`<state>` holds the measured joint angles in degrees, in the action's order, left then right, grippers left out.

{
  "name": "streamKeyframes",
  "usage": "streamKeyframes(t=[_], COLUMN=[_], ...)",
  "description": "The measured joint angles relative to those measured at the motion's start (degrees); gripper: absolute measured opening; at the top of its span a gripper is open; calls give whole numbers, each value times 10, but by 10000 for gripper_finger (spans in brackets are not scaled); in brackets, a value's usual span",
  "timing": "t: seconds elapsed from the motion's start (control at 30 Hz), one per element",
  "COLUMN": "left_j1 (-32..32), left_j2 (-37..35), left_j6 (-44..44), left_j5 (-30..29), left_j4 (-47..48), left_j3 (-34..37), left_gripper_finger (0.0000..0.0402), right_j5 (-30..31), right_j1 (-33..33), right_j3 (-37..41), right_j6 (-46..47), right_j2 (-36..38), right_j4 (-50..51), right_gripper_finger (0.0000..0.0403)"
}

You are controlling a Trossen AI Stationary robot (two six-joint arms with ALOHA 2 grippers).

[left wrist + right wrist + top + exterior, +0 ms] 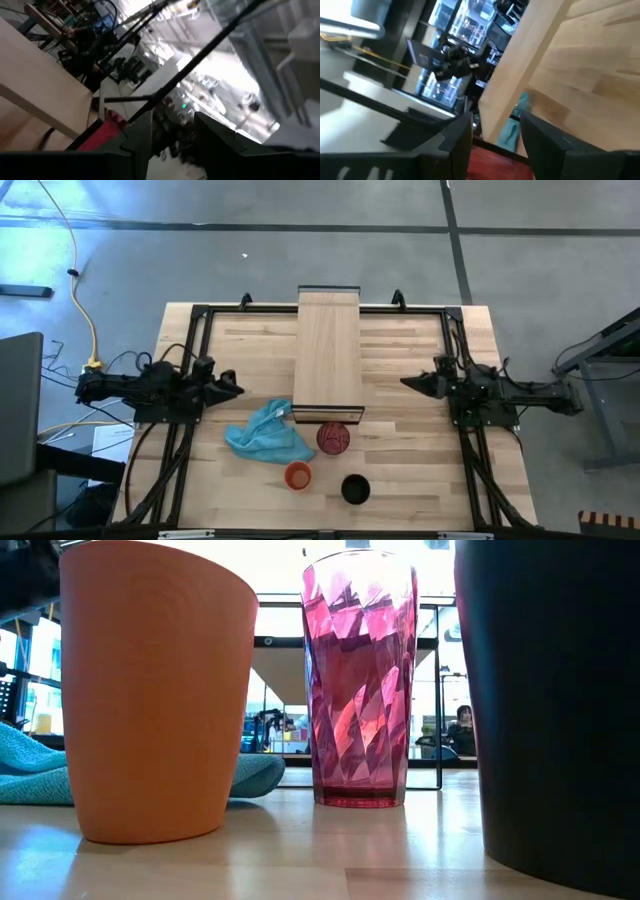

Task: Stack small to large cups/mugs on shelf
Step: Put the orange cup on the shelf

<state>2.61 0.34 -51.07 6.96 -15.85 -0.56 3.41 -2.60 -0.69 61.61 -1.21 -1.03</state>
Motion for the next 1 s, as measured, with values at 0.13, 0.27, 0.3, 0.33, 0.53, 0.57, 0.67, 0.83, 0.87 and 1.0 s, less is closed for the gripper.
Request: streamKeyframes(t=[0.13, 0.27, 0.3, 0.33, 0.53, 0.57, 0.67, 0.83, 0.87, 1.0], left_j1=[0, -8, -15, -22, -83, -95, -128, -169, -175, -205], left_j2=[2, 9, 13, 18, 73, 87, 128, 204, 220, 295], left_j6=[-43, -88, -89, -88, -87, -87, -87, -73, -68, -71], left_j5=[40, 75, 74, 69, 43, 38, 4, -76, -83, -100], left_j4=[-7, -9, -7, -7, -11, -15, -39, -118, -136, -194], left_j3=[0, 0, 0, 0, 0, 0, 0, 0, 0, -2], left_gripper_finger=[134, 134, 134, 134, 133, 133, 133, 133, 133, 133], right_j5=[0, -2, -4, -4, -6, -6, -6, -27, -30, -30], right_j1=[0, 0, 0, 0, 0, 0, 0, 0, 0, 0], right_j3=[0, 0, 0, 0, 0, 0, 0, 0, 0, -26], right_j6=[5, 20, 16, 0, -154, -178, -259, -295, -294, -297], right_j2=[-8, -10, -11, -12, -19, -21, -25, -47, -54, -104], right_j4=[0, -27, -48, -75, -269, -293, -332, -355, -353, -312], right_gripper_finger=[158, 158, 158, 158, 158, 158, 158, 158, 158, 158])
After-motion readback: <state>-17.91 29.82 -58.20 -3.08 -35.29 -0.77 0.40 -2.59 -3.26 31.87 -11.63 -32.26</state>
